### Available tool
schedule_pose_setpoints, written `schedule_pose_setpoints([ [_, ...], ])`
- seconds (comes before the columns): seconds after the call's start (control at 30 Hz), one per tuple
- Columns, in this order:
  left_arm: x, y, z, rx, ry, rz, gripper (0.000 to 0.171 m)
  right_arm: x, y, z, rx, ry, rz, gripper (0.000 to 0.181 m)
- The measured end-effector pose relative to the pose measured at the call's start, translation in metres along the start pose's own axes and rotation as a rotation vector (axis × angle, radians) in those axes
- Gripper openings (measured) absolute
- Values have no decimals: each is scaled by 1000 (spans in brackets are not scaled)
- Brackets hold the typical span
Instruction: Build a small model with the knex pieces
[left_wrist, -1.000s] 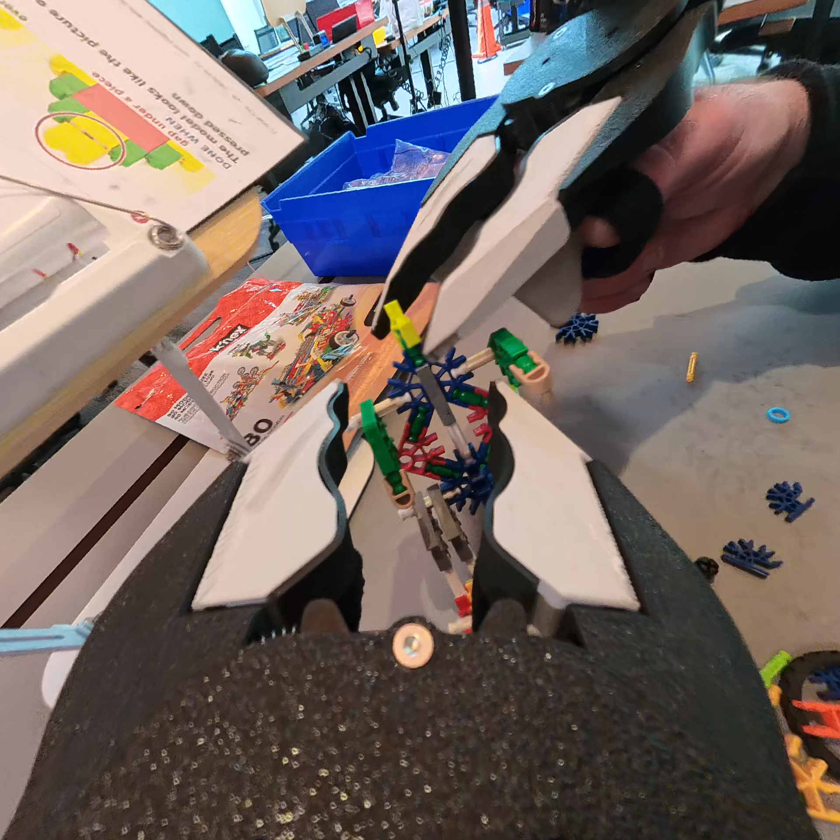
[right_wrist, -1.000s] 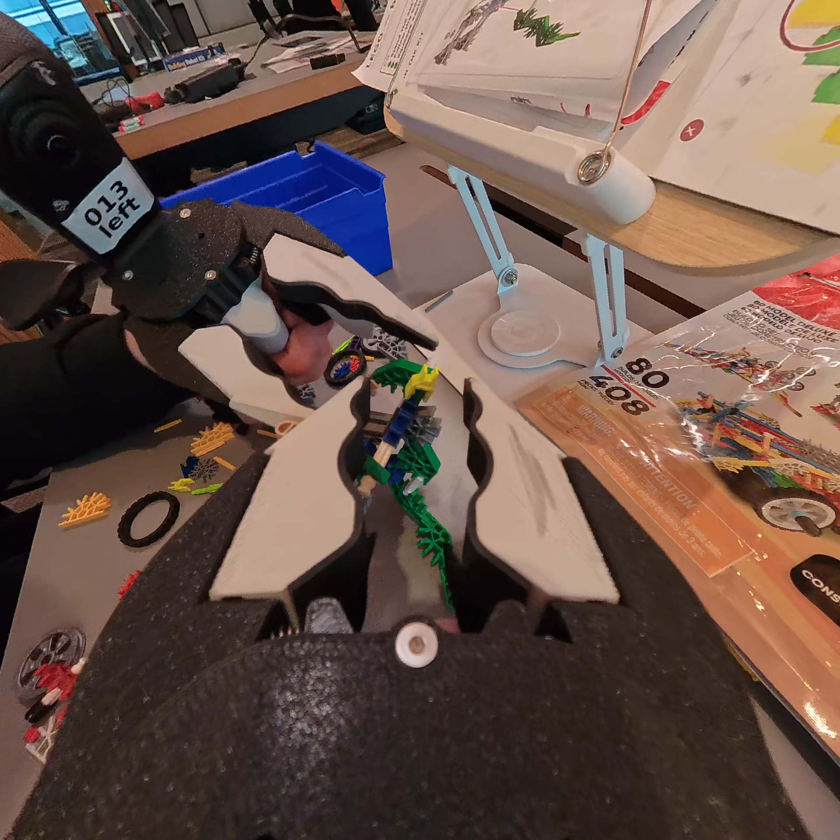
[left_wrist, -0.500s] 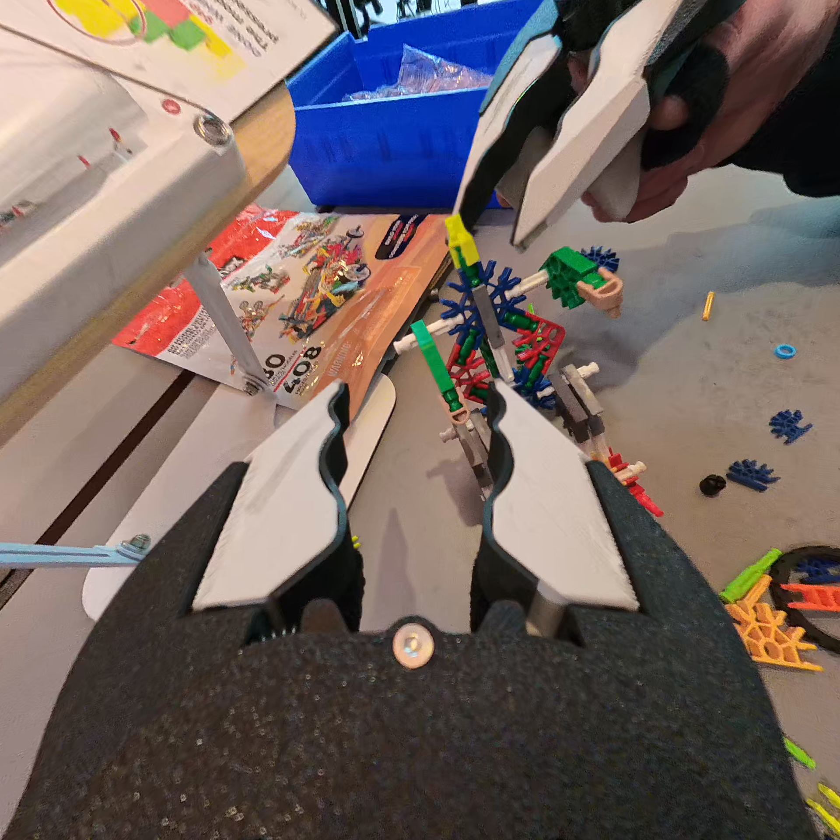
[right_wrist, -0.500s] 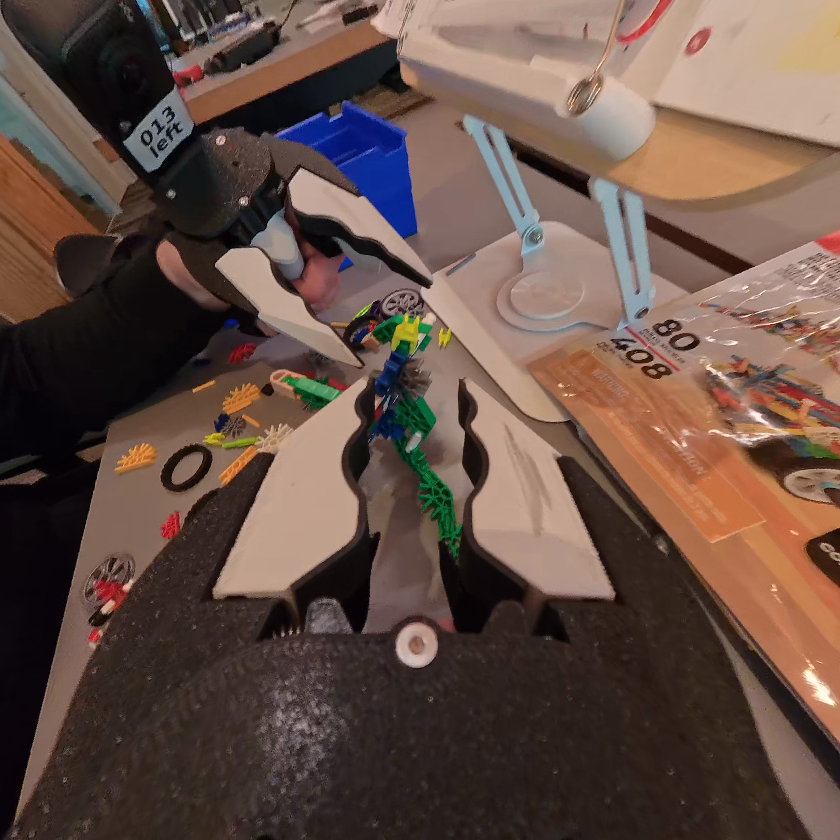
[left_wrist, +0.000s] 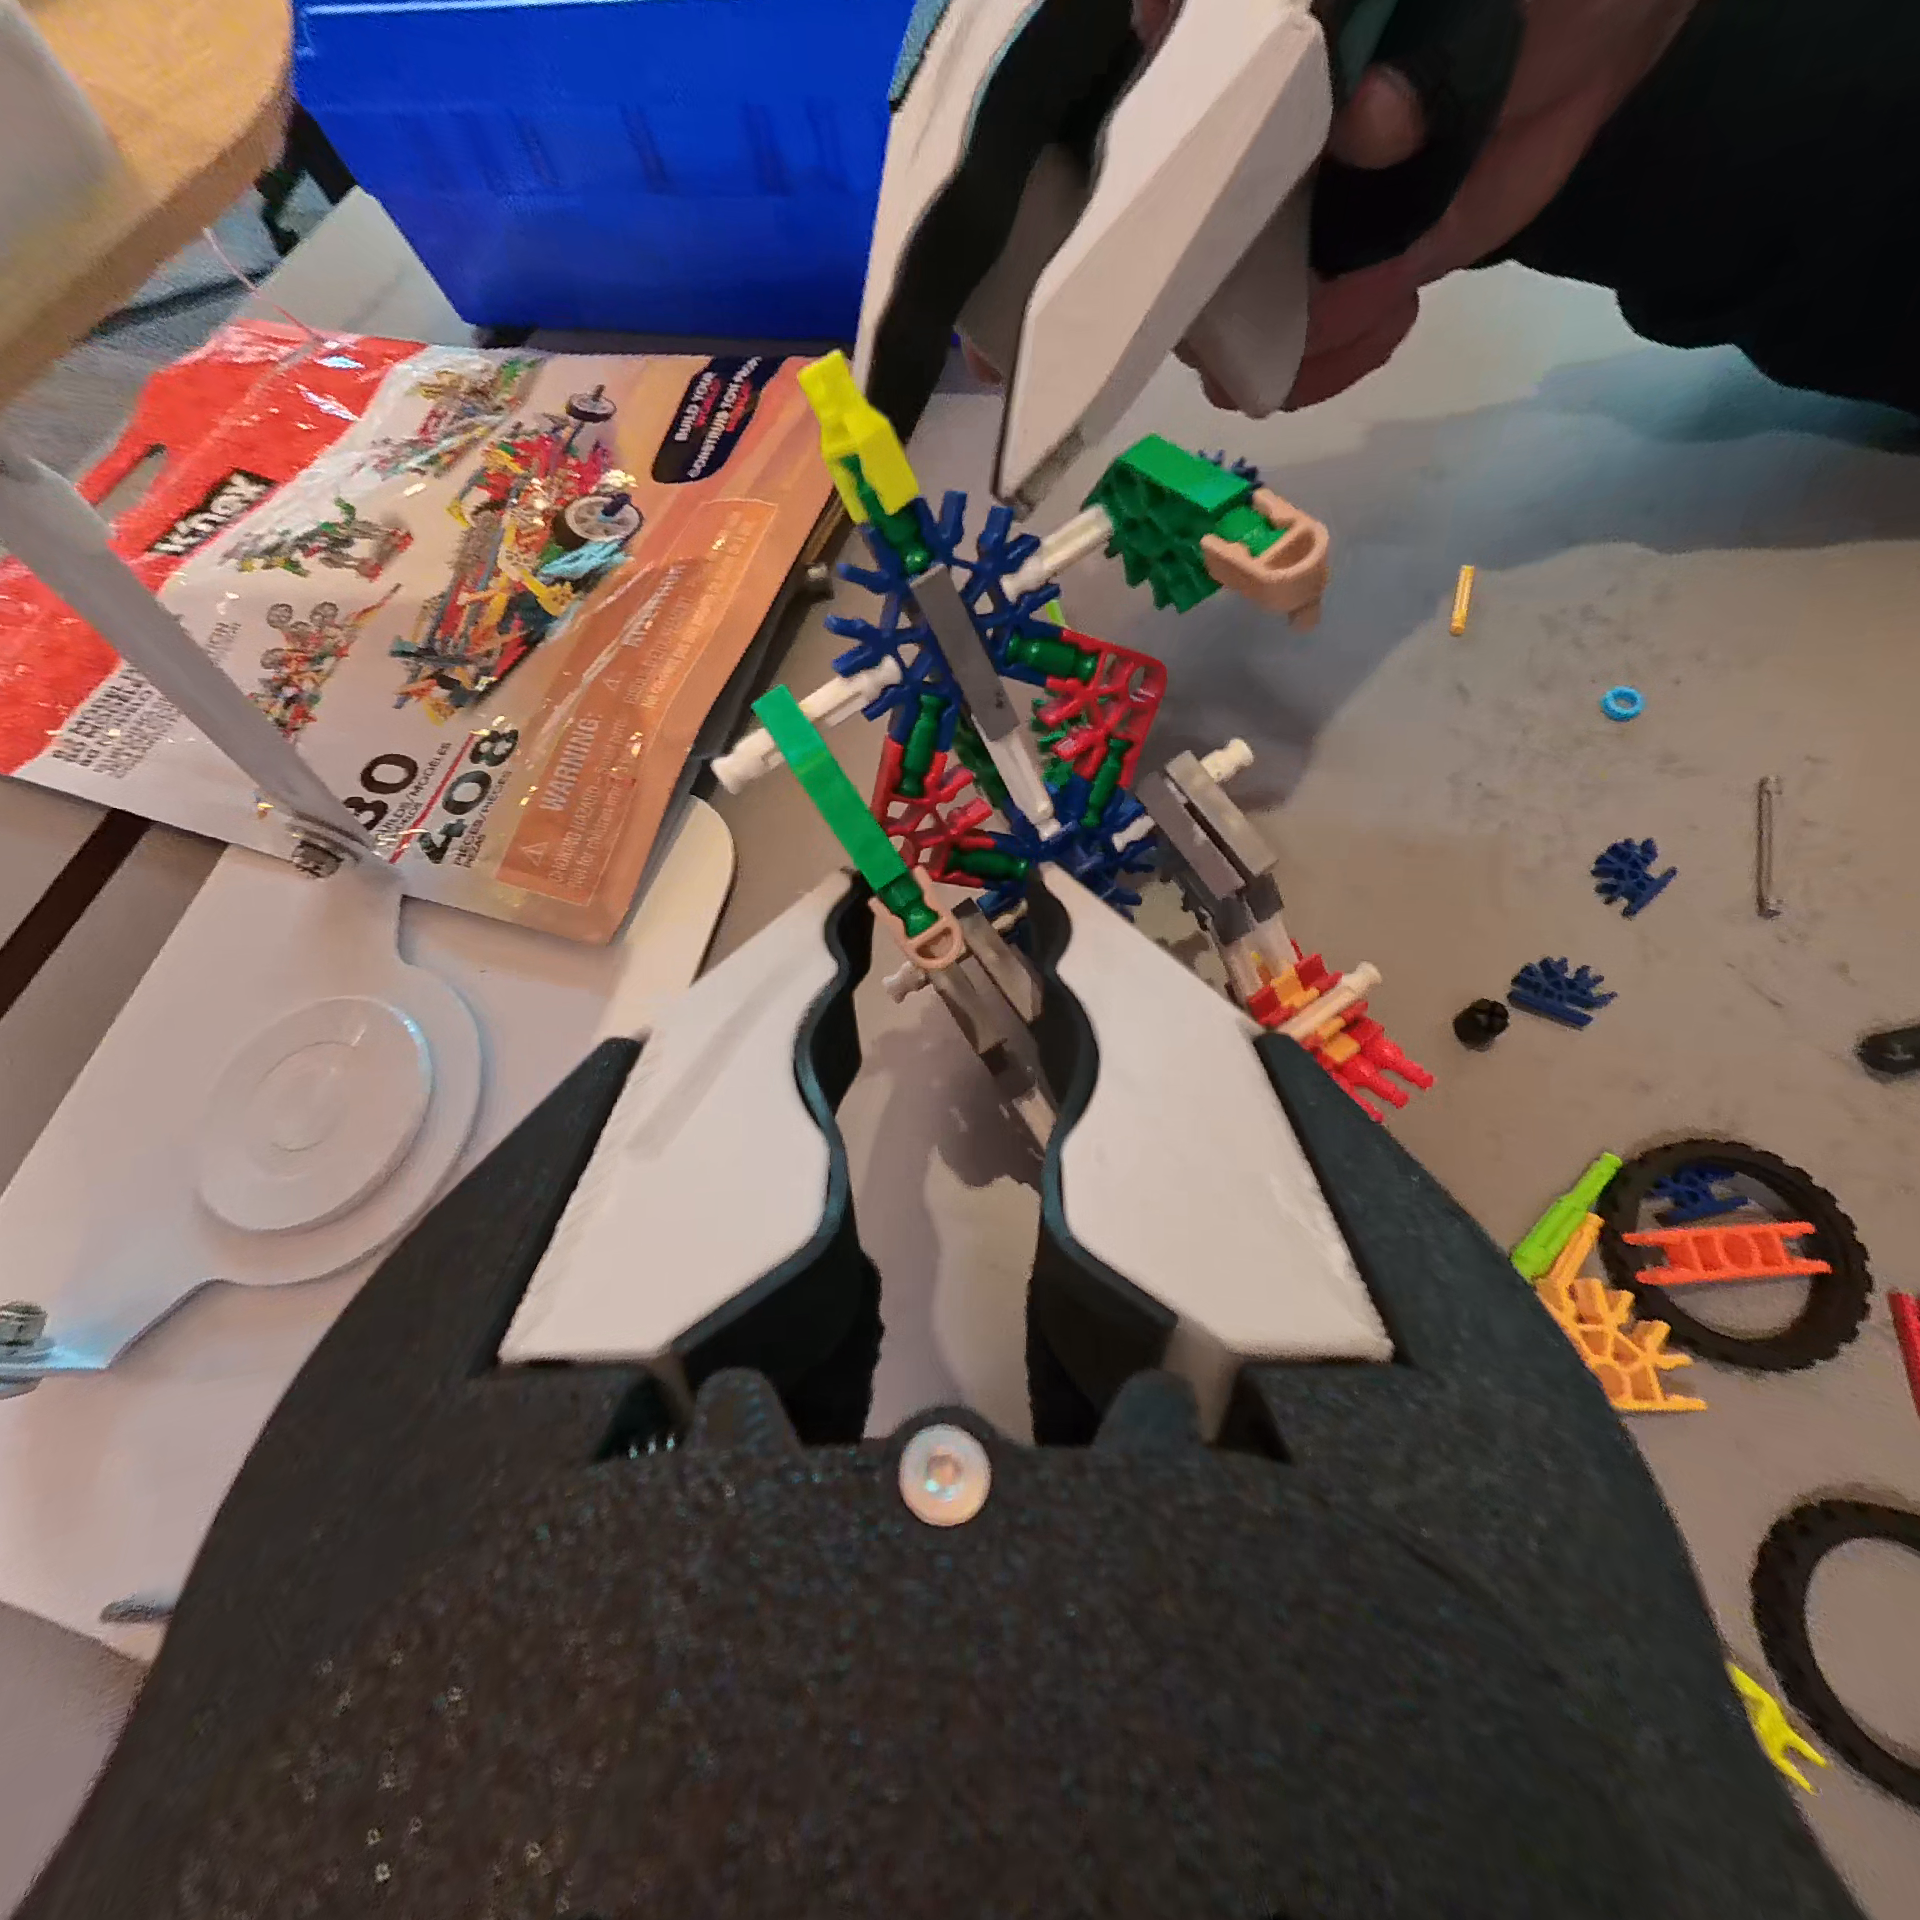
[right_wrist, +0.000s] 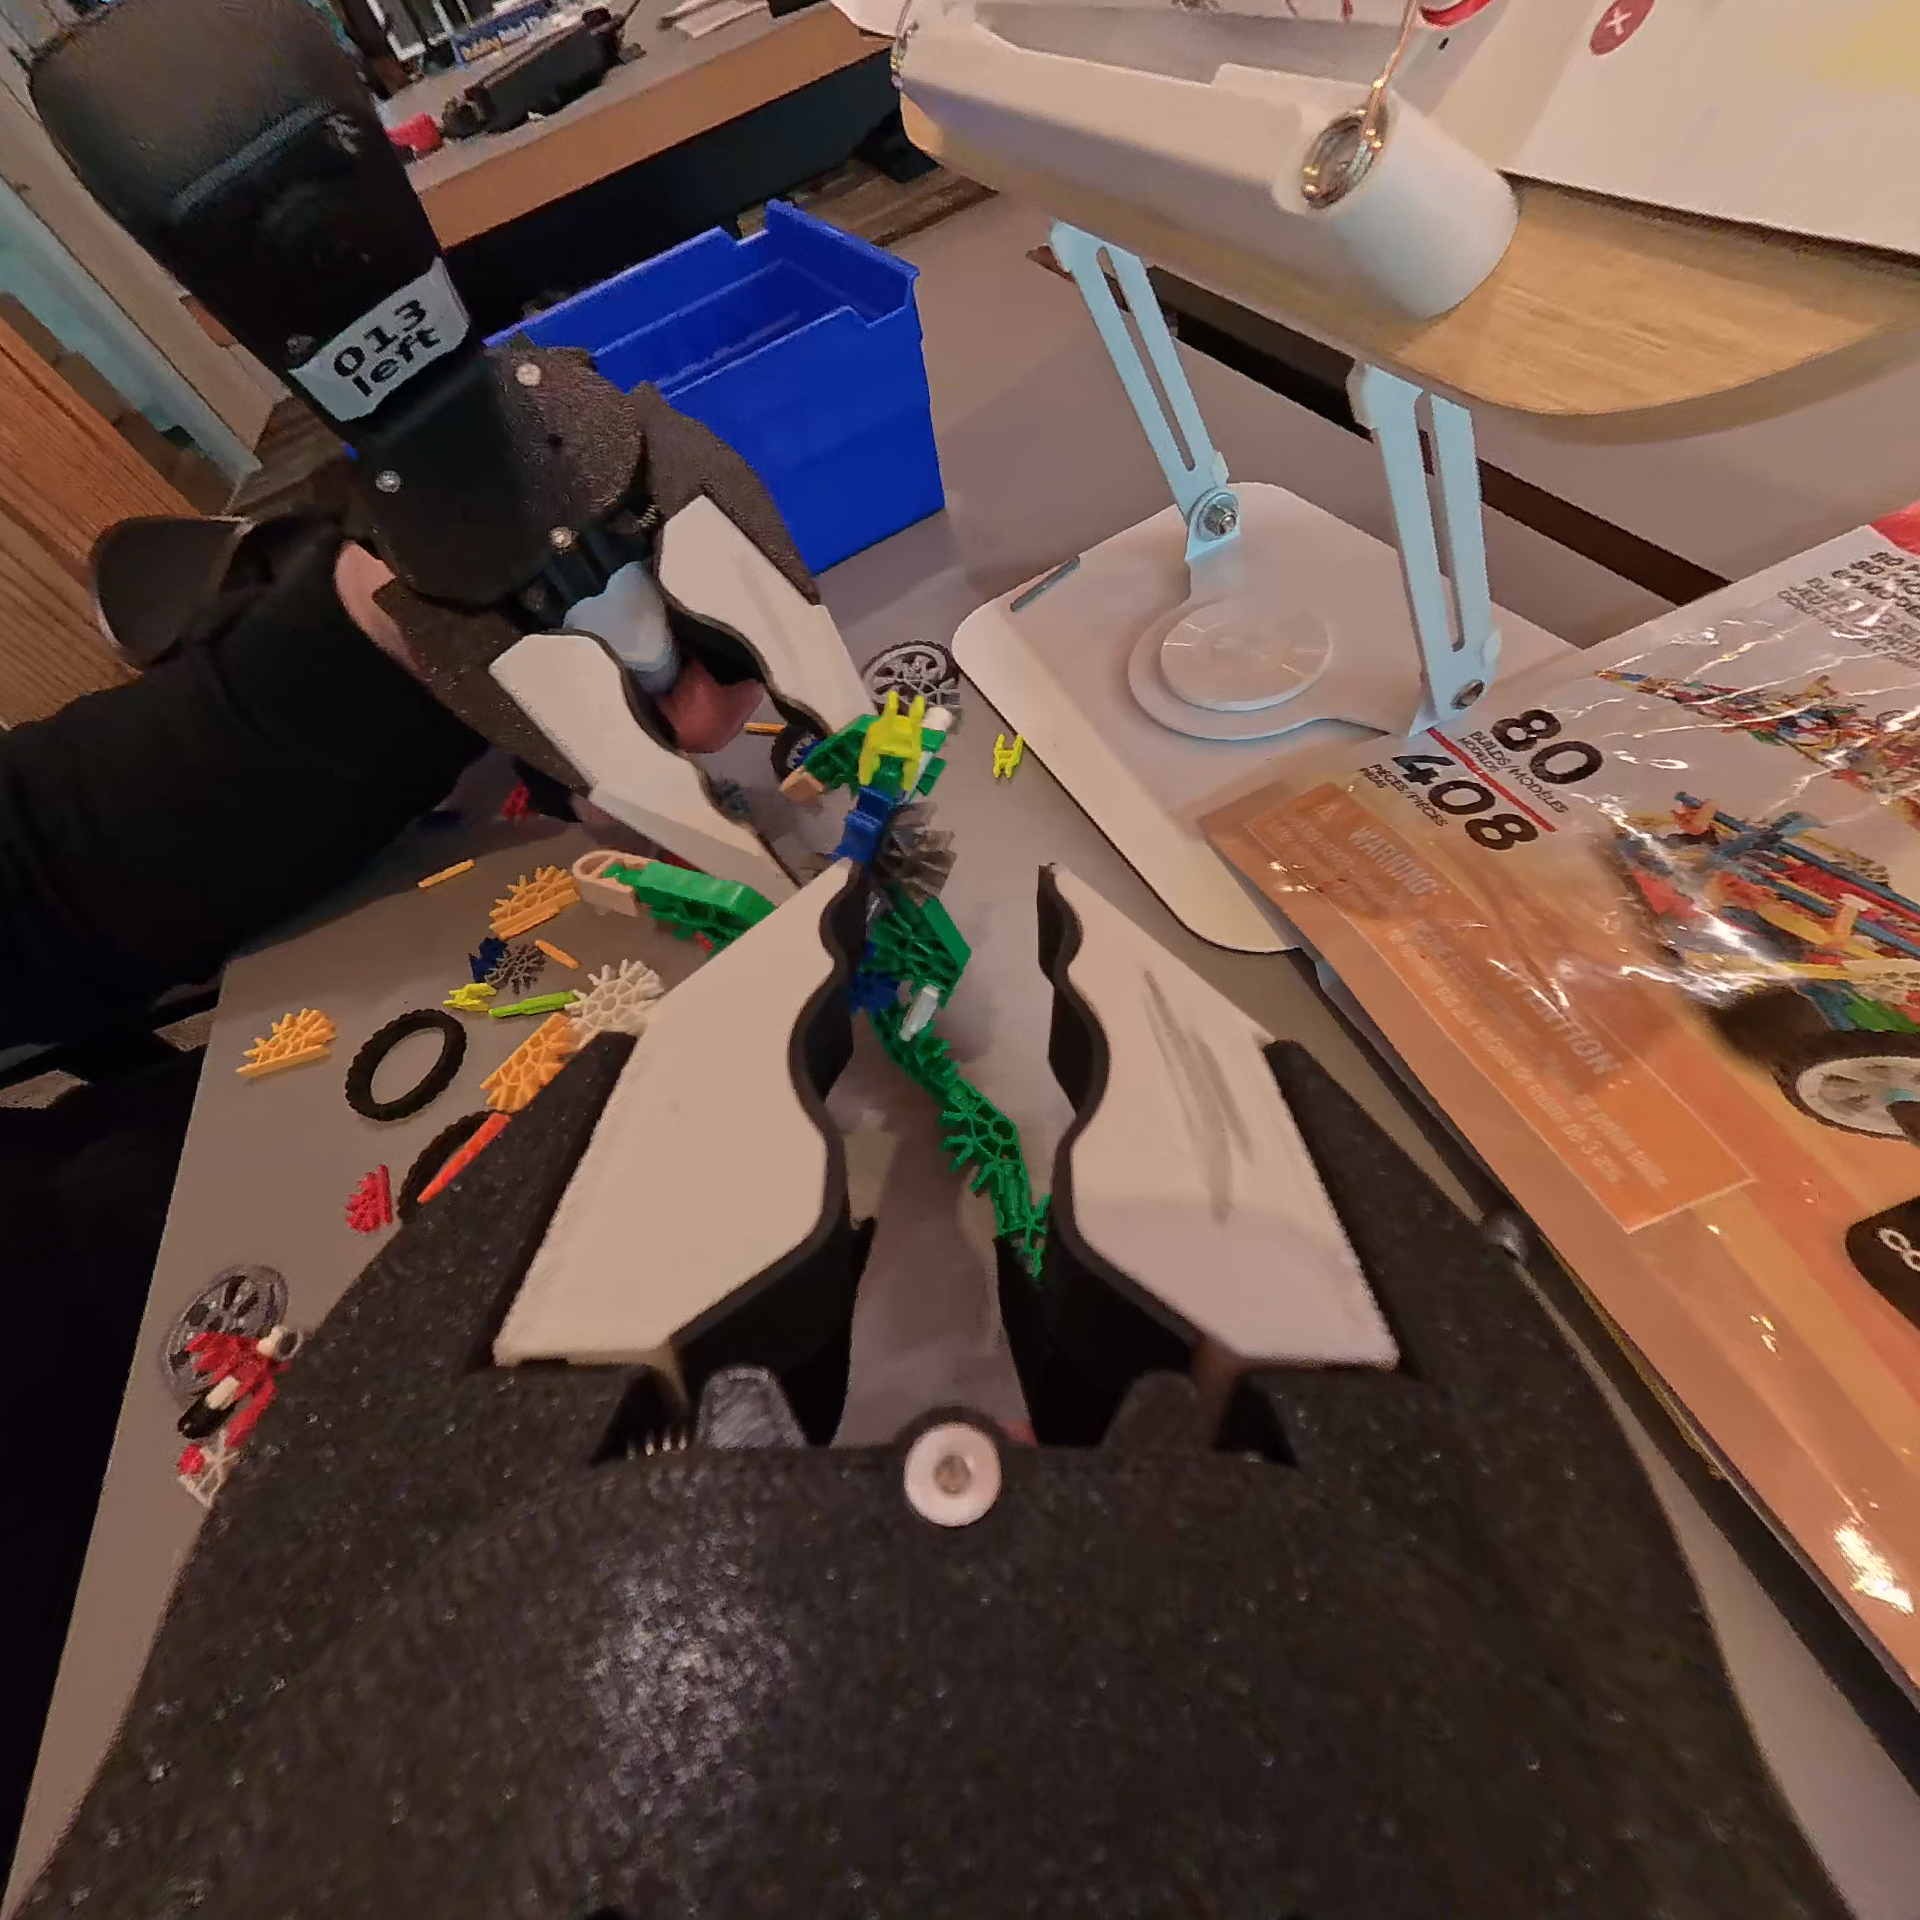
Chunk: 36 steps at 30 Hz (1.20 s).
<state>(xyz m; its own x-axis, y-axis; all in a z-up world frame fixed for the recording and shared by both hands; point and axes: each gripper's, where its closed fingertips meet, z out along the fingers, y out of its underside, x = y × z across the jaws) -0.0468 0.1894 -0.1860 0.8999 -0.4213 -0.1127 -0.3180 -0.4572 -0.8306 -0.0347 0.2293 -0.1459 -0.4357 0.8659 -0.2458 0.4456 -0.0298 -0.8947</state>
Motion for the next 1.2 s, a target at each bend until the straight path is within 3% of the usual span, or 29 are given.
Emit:
schedule_pose_setpoints([
  [0.3,14,-3,-2,12,71,-2,42,8,-2,-11,11,9,14,32],
  [0.67,30,14,15,-58,152,-20,30,-22,6,-14,-56,-135,-6,33],
  [1.03,13,16,23,-58,55,-70,20,-12,-3,-21,-10,-95,29,34],
  [1.2,4,5,20,-49,-59,32,20,-14,-6,-18,4,-100,44,34],
])
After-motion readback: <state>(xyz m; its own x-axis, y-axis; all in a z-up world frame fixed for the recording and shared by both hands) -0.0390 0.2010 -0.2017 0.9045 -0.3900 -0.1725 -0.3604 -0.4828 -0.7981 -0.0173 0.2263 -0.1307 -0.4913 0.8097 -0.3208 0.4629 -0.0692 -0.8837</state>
